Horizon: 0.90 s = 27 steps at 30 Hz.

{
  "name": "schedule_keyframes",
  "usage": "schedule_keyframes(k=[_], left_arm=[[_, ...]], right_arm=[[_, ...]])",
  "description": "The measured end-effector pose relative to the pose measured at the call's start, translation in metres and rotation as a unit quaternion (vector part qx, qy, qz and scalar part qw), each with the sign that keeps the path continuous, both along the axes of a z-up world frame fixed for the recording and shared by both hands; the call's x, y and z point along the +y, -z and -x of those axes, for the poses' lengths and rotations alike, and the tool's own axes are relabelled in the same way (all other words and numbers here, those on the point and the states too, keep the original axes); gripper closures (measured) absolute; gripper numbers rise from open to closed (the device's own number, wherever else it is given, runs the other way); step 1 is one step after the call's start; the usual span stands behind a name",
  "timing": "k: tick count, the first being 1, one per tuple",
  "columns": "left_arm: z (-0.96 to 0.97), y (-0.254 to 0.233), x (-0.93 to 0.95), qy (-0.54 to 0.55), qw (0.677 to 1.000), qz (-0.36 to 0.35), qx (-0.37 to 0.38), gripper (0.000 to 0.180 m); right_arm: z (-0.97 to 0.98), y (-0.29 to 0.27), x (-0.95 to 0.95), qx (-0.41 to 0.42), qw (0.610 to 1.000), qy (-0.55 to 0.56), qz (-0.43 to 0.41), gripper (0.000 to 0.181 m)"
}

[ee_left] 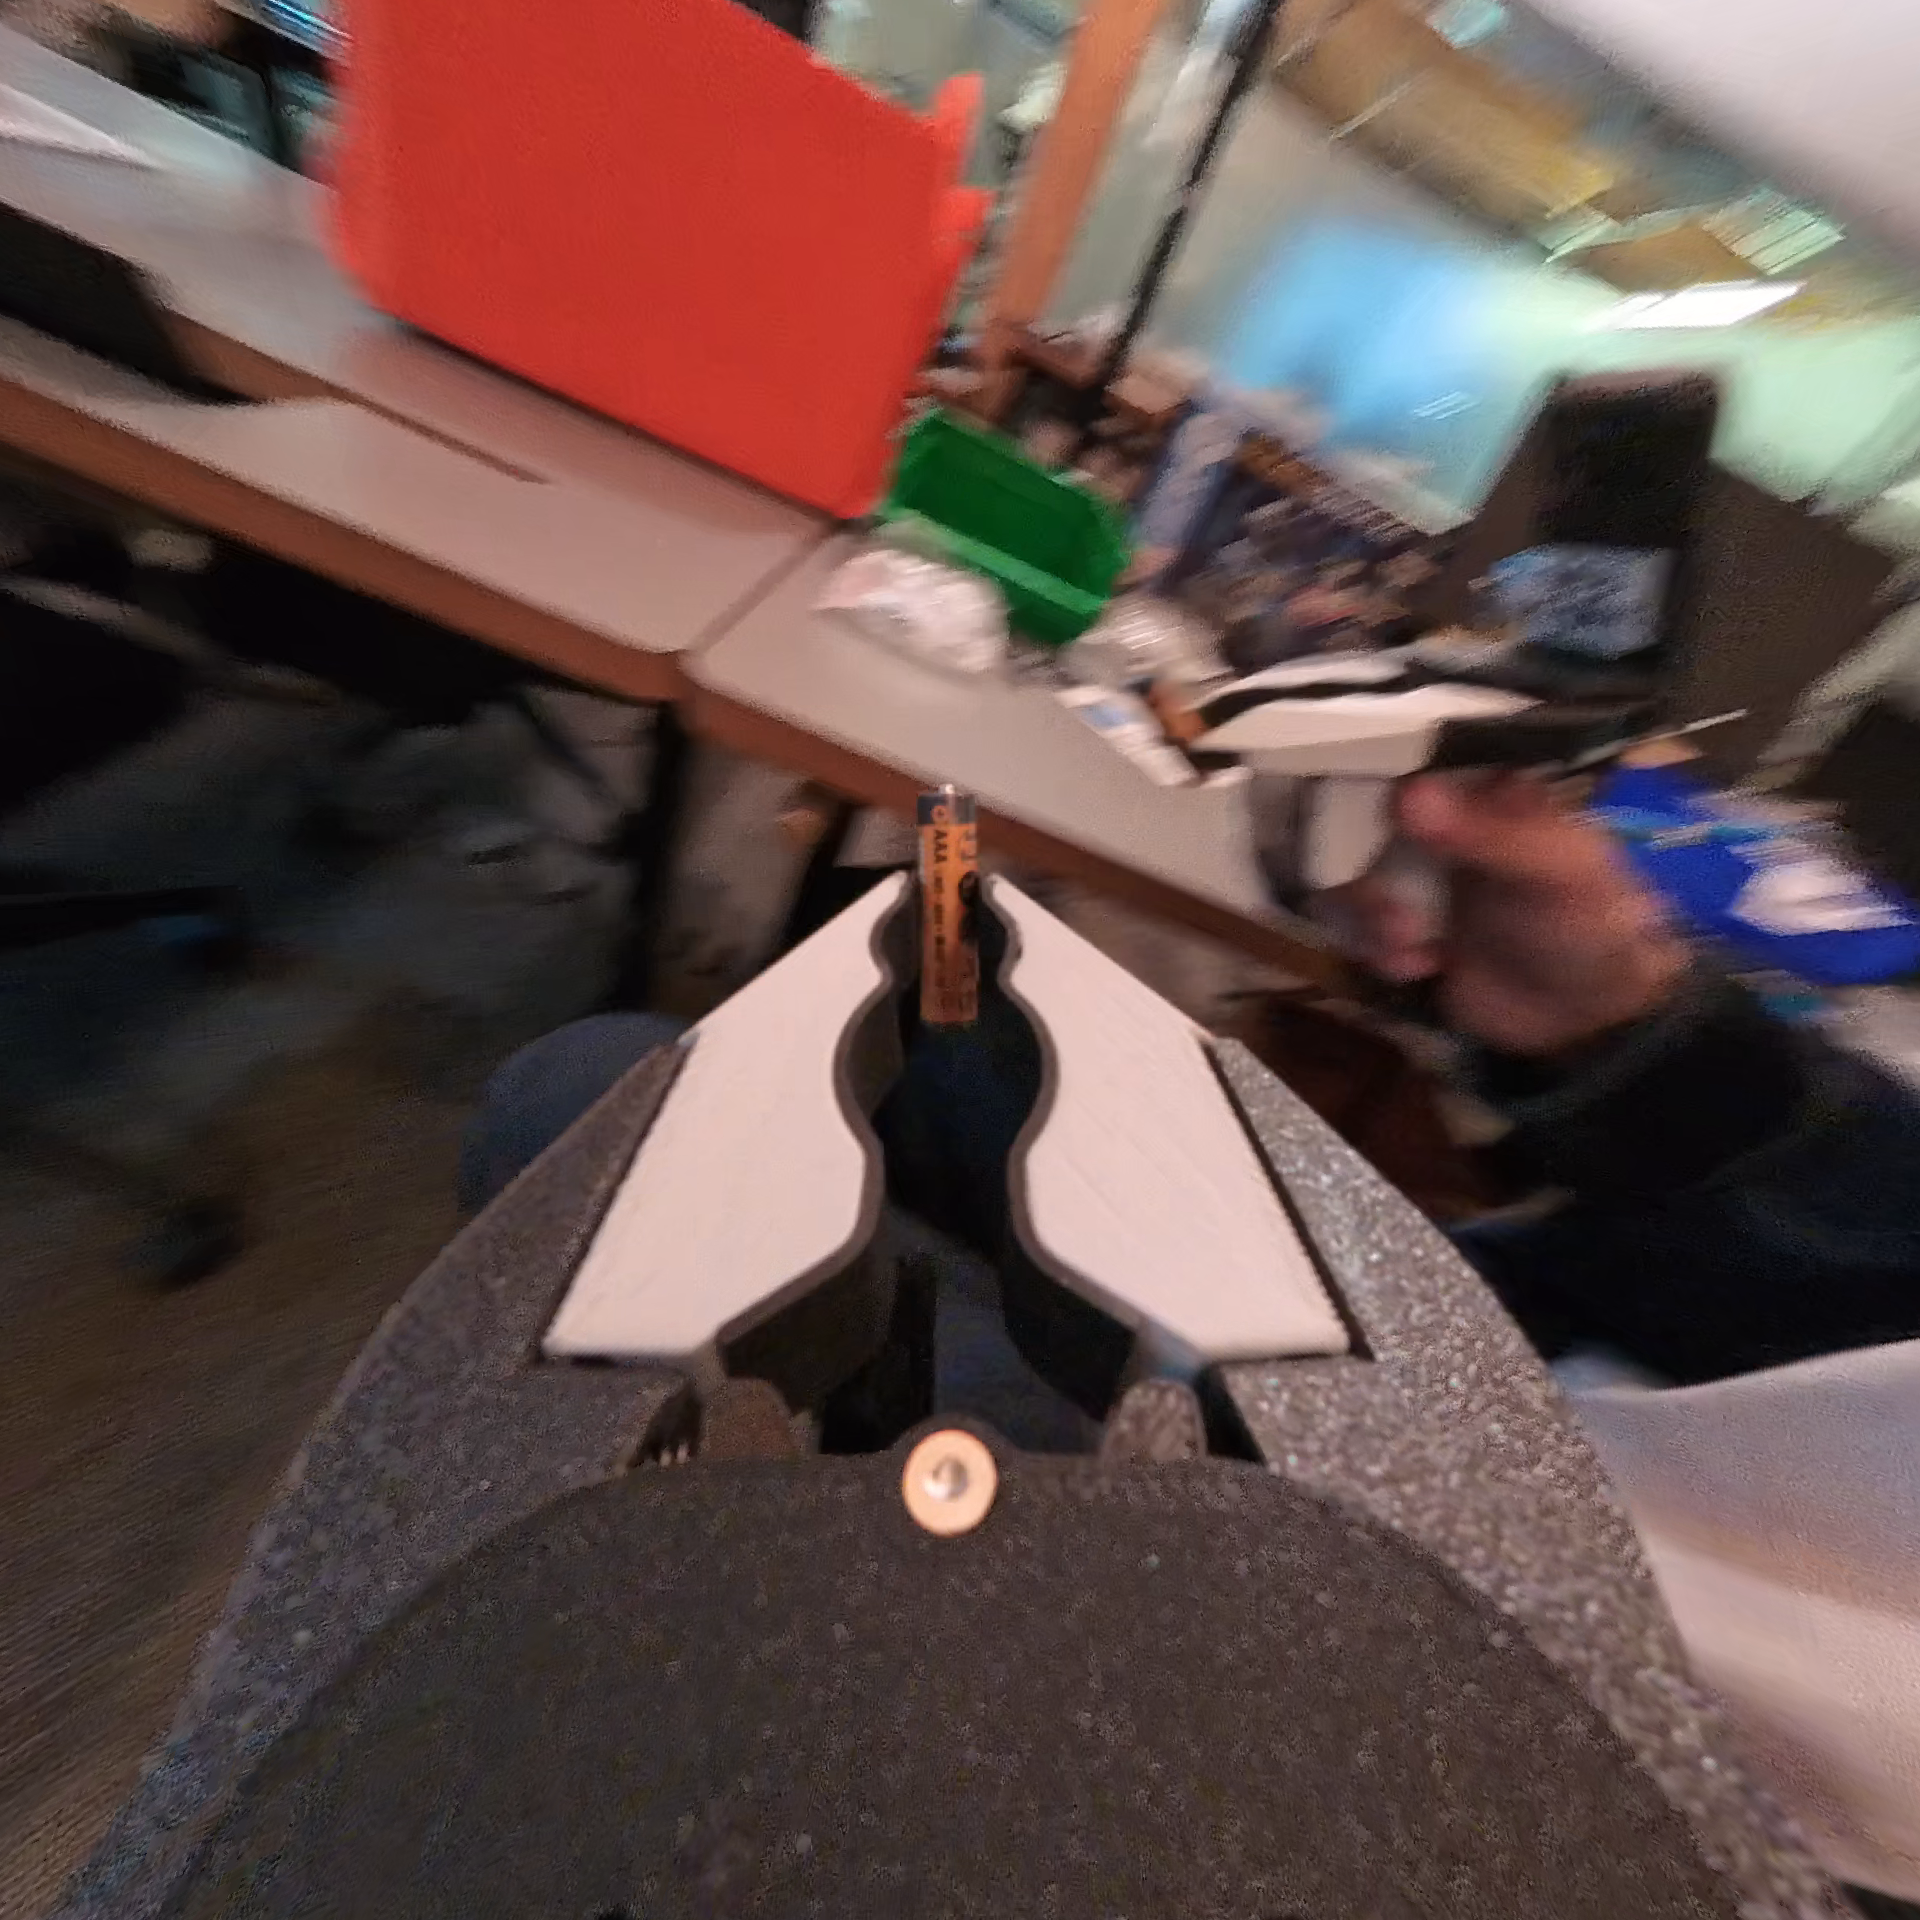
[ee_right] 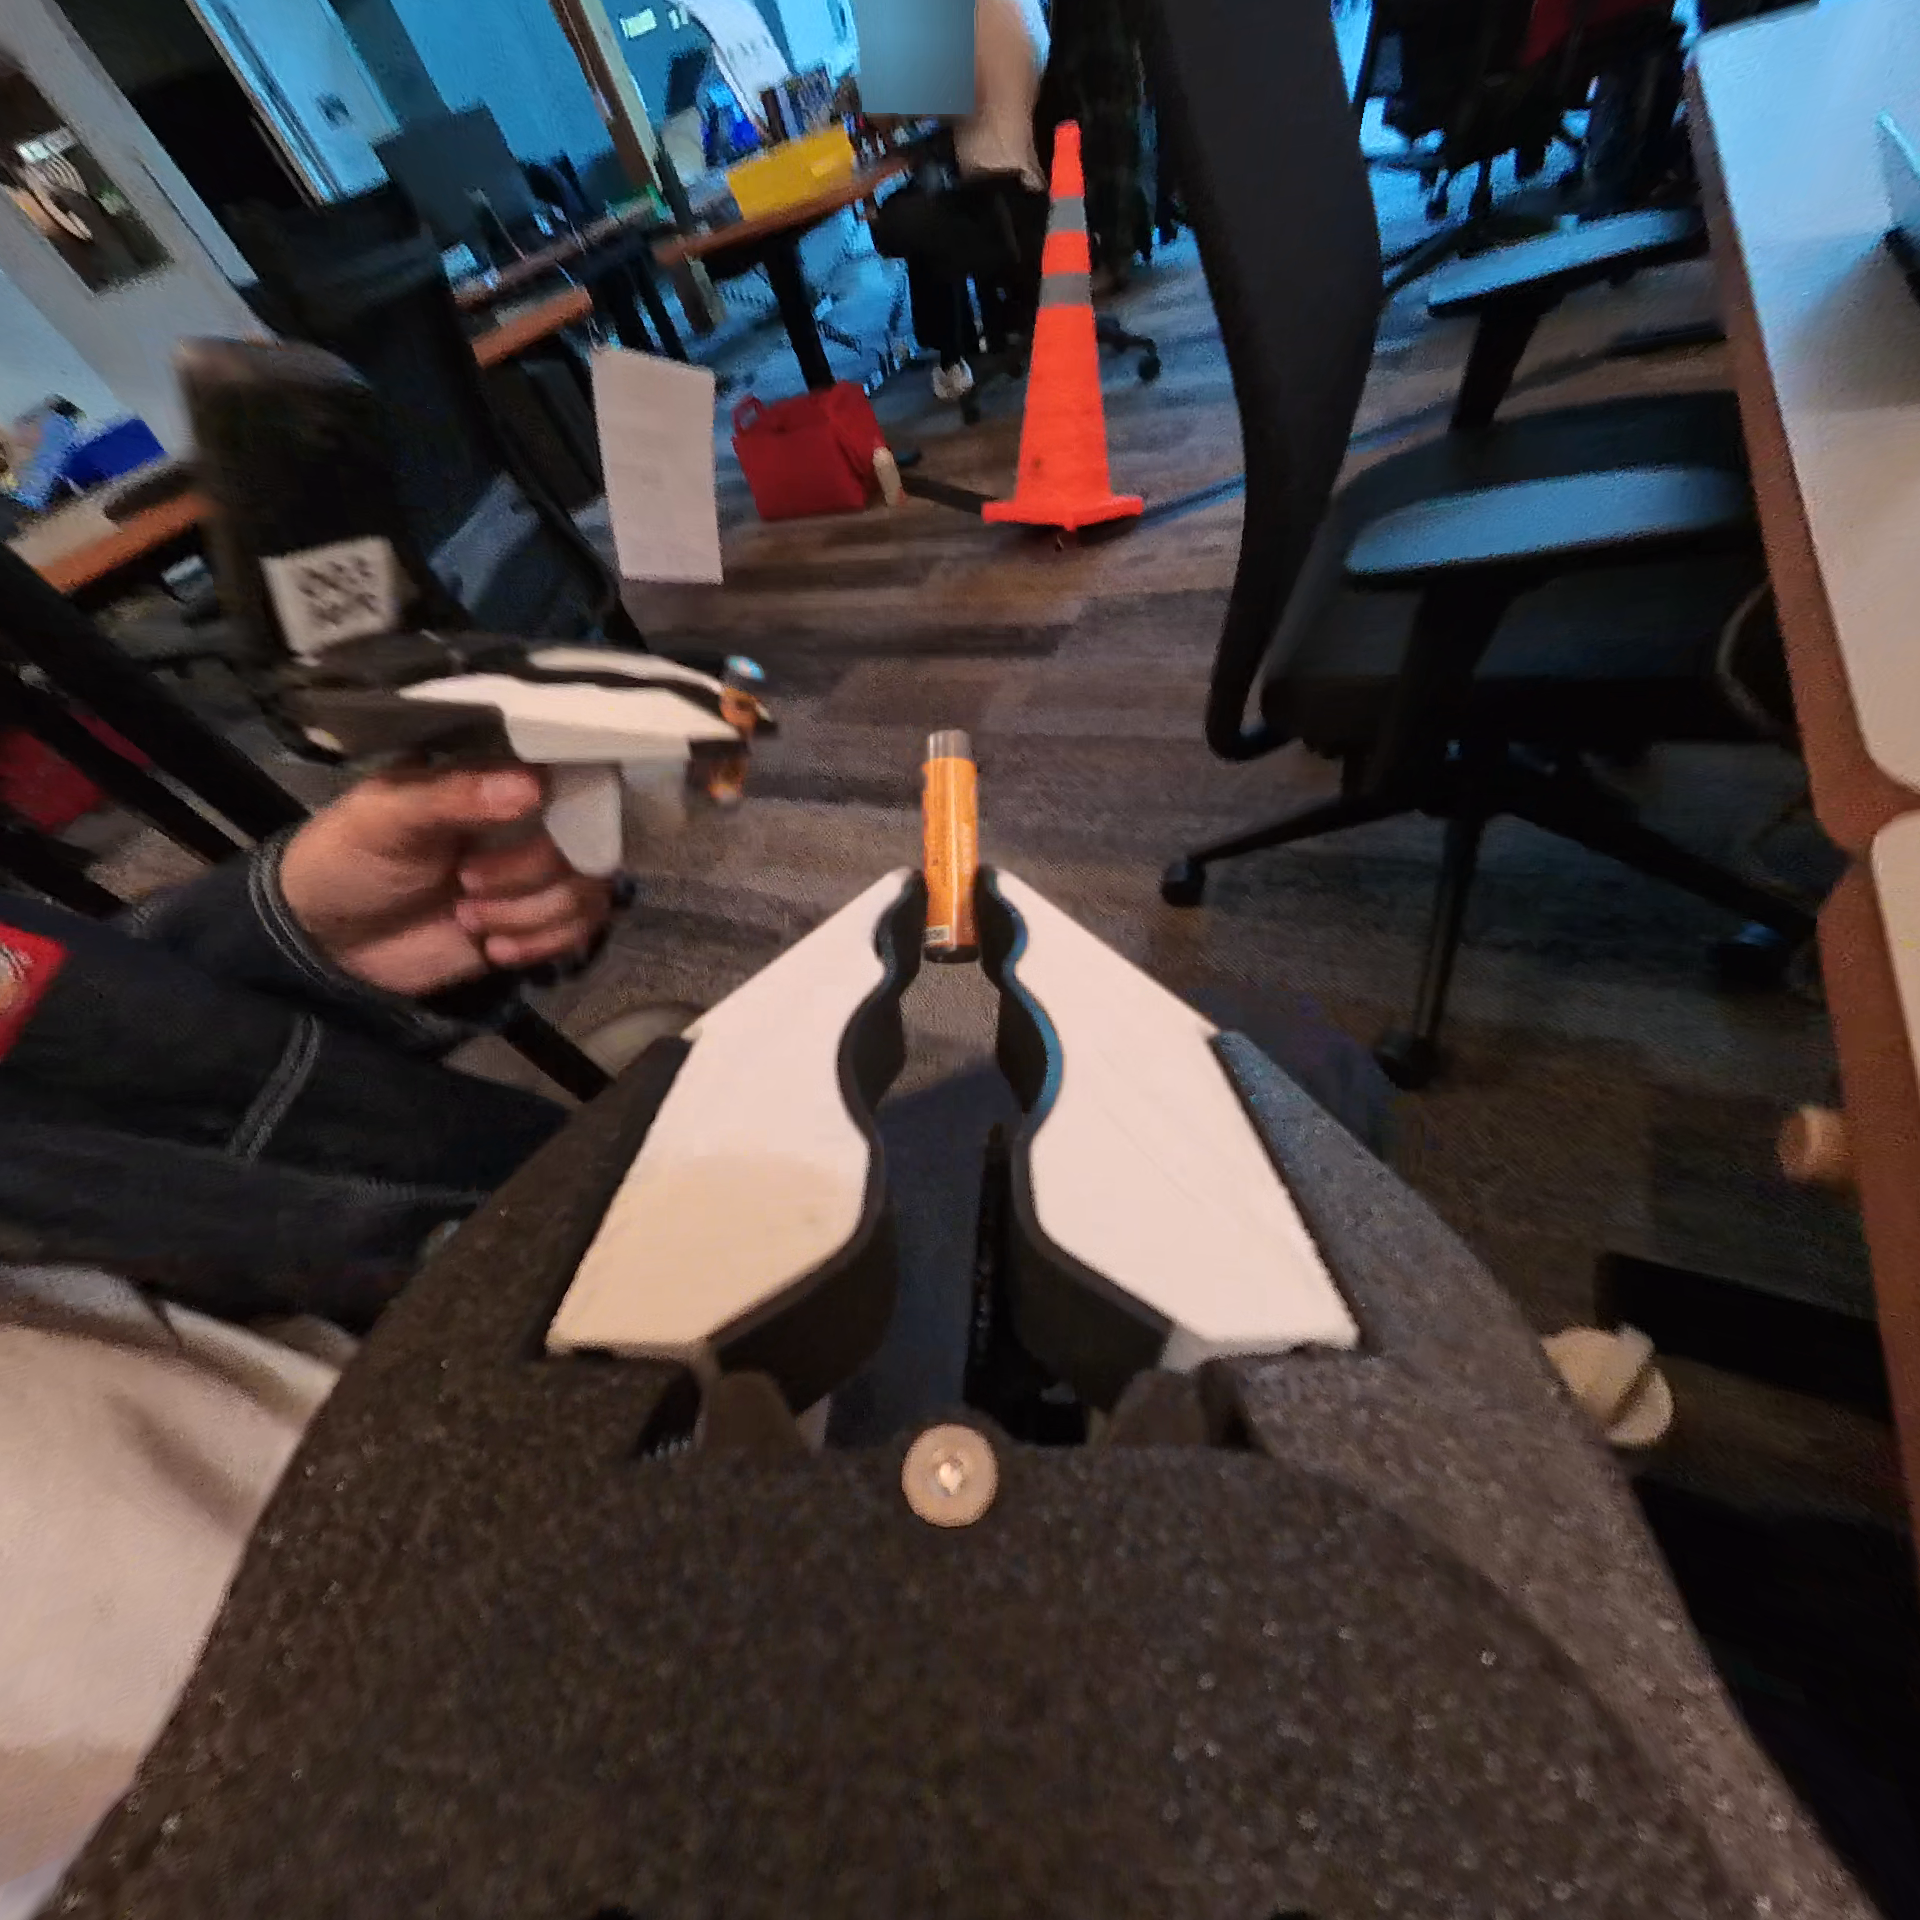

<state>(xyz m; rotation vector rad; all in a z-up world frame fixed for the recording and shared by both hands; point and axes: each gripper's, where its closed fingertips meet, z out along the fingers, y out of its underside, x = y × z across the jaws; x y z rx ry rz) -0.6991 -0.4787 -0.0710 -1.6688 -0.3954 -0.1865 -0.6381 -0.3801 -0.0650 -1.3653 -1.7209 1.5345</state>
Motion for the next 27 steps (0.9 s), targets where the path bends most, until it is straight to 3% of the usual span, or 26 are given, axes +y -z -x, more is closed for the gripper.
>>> schedule_keyframes(k=[2, 4, 7, 11, 15, 21, 27], left_arm=[[0.015, 0.017, -0.034, -0.071, 0.996, 0.046, 0.034, 0.172], [0.023, 0.026, -0.063, -0.123, 0.991, 0.057, 0.014, 0.172], [0.029, 0.033, -0.092, -0.167, 0.983, 0.07, -0.014, 0.172], [0.053, 0.041, -0.112, -0.208, 0.97, 0.12, 0.025, 0.172], [0.081, 0.043, -0.12, -0.226, 0.968, 0.105, 0.015, 0.172], [0.149, 0.035, -0.153, -0.22, 0.964, 0.15, -0.019, 0.172], [0.242, -0.048, -0.231, -0.319, 0.938, 0.122, -0.058, 0.172]], right_arm=[[-0.013, 0.011, 0.004, -0.021, 1.0, 0.0, -0.001, 0.172], [-0.026, 0.017, 0.011, -0.018, 1.0, -0.005, -0.011, 0.172], [-0.034, 0.035, 0.025, -0.02, 0.999, -0.011, -0.045, 0.172], [-0.002, 0.05, 0.035, -0.025, 0.999, -0.021, -0.035, 0.172], [0.074, 0.043, 0.033, -0.021, 0.997, -0.064, -0.028, 0.172], [0.207, -0.024, 0.013, -0.038, 0.992, -0.101, -0.061, 0.172], [0.355, -0.121, -0.089, -0.045, 0.98, -0.195, -0.006, 0.171]])
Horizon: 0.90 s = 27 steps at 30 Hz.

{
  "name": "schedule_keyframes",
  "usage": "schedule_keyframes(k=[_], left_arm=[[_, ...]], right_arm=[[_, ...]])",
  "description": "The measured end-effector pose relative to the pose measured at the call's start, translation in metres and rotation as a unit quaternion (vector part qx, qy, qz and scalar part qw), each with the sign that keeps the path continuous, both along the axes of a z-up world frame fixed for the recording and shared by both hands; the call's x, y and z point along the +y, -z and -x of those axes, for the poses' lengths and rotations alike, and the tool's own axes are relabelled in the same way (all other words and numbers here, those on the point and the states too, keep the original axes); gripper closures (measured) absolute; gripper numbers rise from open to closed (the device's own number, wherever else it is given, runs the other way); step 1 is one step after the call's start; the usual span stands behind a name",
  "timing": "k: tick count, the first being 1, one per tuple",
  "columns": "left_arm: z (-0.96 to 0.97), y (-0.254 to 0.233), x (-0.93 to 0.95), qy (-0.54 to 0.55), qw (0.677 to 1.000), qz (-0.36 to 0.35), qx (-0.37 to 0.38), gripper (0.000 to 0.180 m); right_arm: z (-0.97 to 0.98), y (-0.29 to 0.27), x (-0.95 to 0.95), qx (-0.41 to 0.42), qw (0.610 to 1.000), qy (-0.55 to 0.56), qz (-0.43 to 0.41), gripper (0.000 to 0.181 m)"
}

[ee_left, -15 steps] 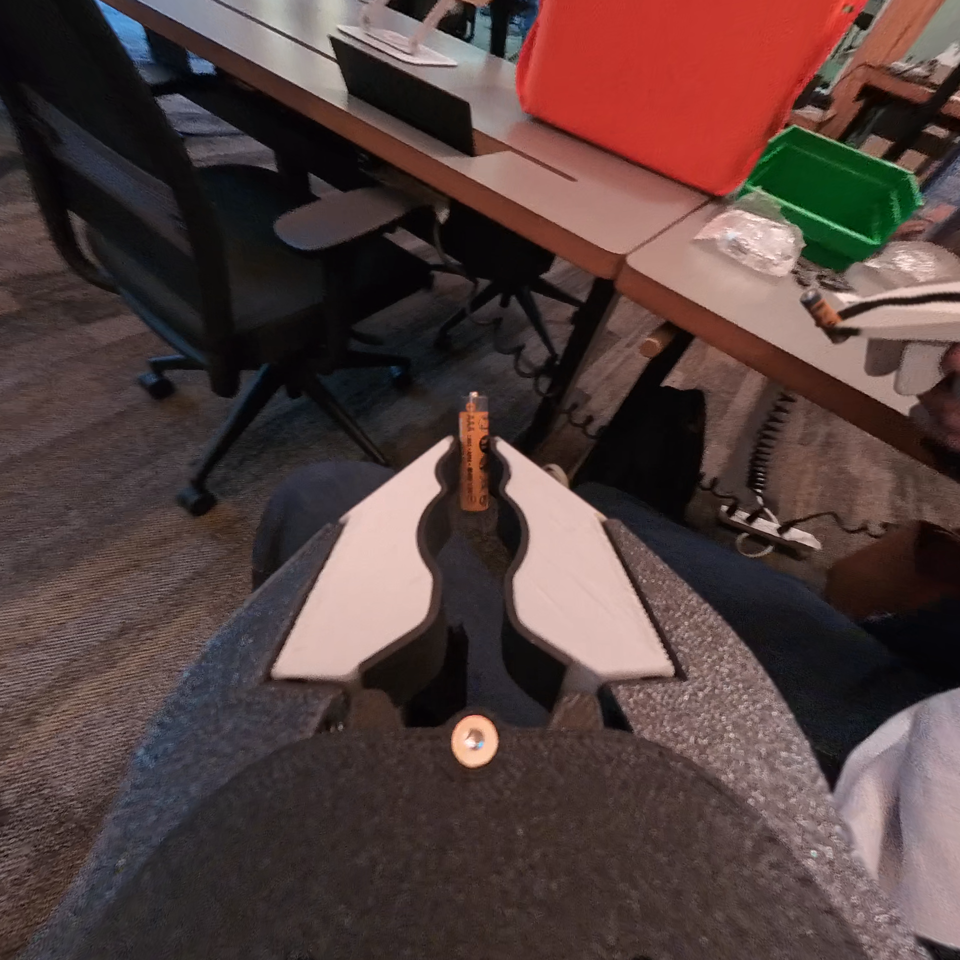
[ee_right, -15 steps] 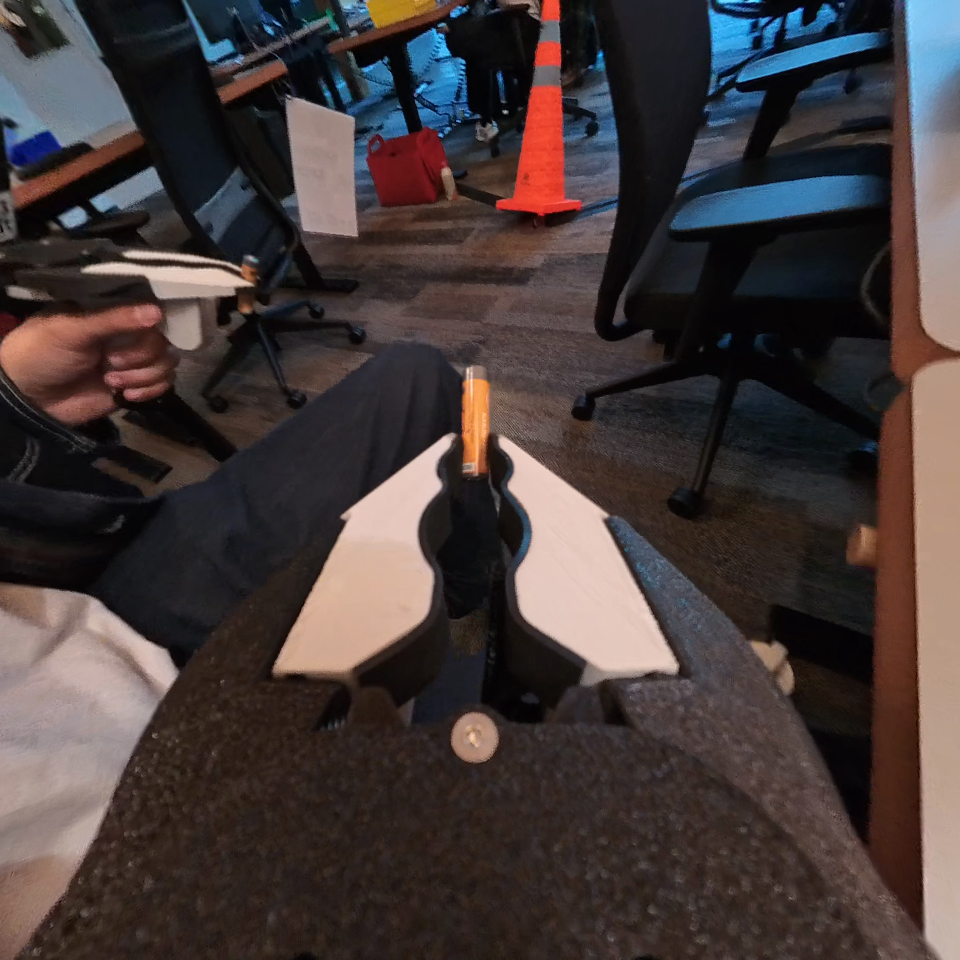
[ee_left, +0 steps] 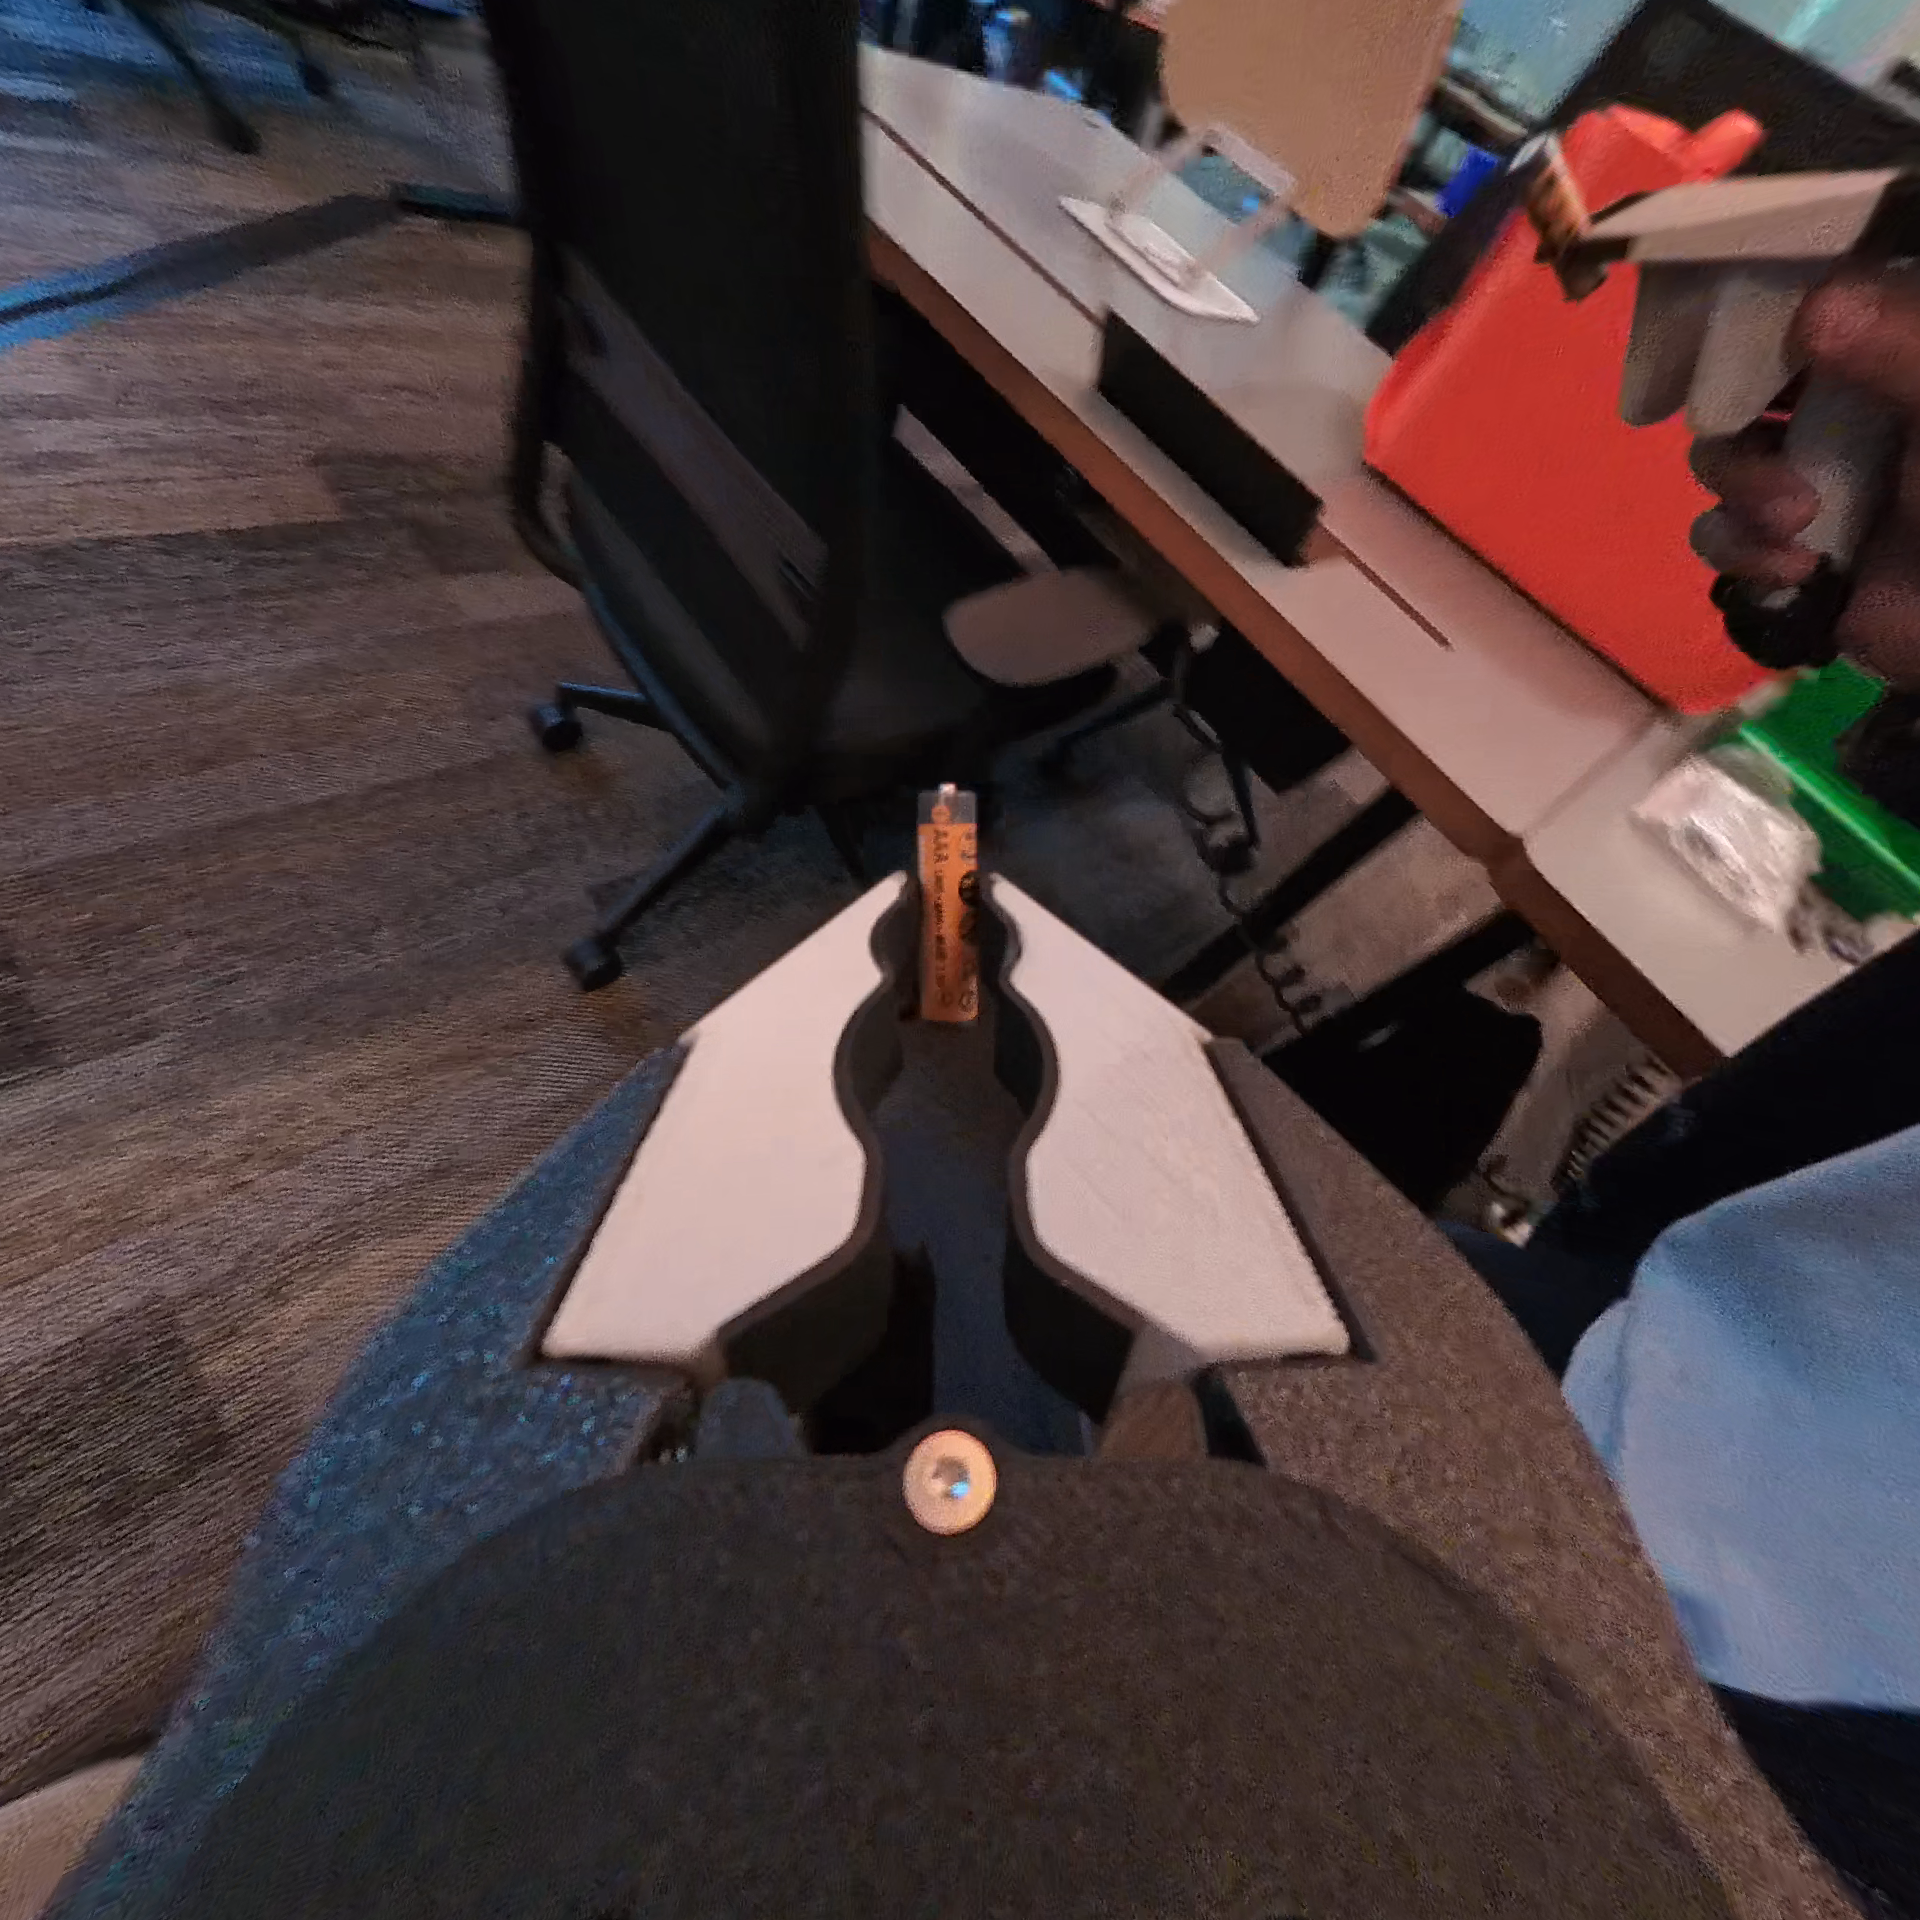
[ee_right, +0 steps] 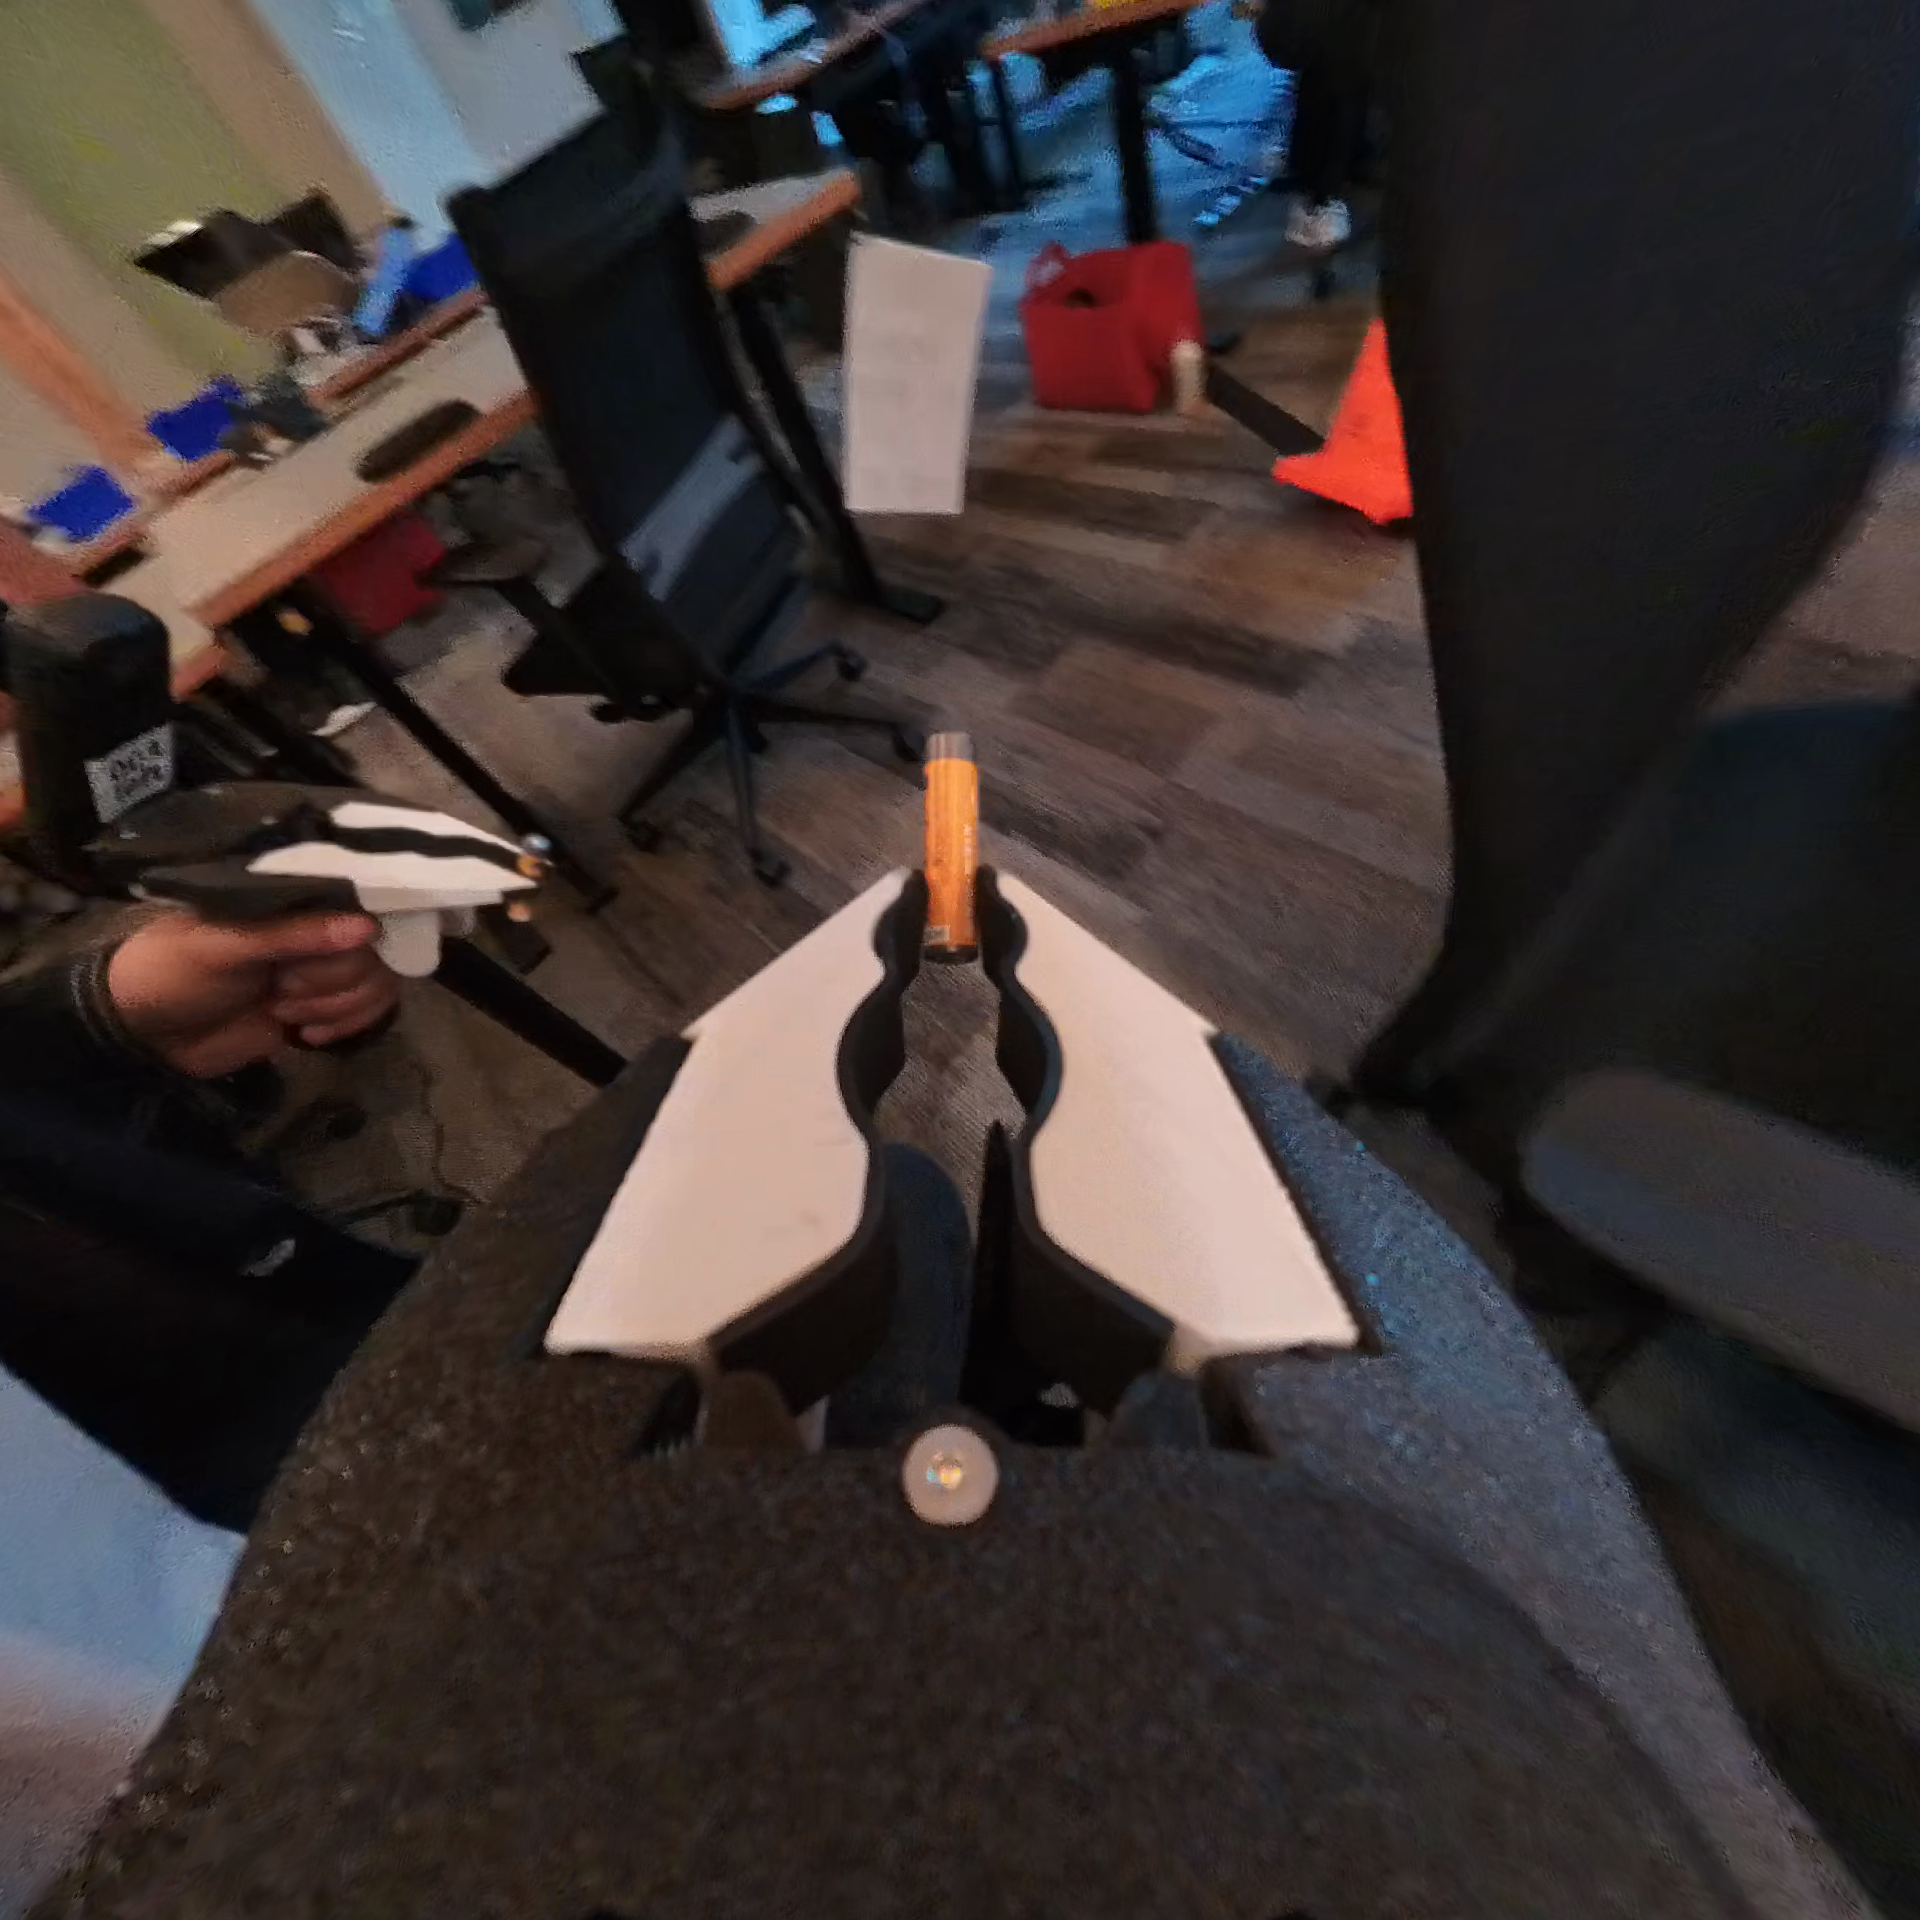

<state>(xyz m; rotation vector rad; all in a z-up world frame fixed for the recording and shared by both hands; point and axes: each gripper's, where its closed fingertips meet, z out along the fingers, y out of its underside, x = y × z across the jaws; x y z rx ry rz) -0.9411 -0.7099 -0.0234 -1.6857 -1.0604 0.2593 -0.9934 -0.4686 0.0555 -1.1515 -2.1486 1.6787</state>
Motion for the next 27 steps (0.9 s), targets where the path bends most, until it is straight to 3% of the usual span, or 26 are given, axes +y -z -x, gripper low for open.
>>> schedule_keyframes(k=[7, 11, 14, 20, 27], left_arm=[[0.113, -0.15, -0.103, -0.076, 0.996, 0.027, -0.041, 0.172], [0.213, -0.24, -0.148, -0.091, 0.995, -0.004, -0.044, 0.172], [0.292, -0.294, -0.165, -0.08, 0.996, 0.025, -0.007, 0.172], [0.474, -0.353, -0.164, -0.001, 0.999, 0.034, 0.041, 0.171], [0.72, -0.374, -0.124, 0.146, 0.983, 0.063, 0.09, 0.171]], right_arm=[[0.175, -0.163, -0.134, -0.015, 0.995, -0.1, 0.025, 0.171], [0.247, -0.218, -0.189, -0.039, 0.991, -0.121, 0.044, 0.172], [0.305, -0.24, -0.213, -0.037, 0.992, -0.109, 0.053, 0.172], [0.451, -0.258, -0.254, -0.021, 0.993, -0.08, 0.082, 0.172], [0.69, -0.261, -0.235, 0.026, 0.992, 0.014, 0.124, 0.172]])
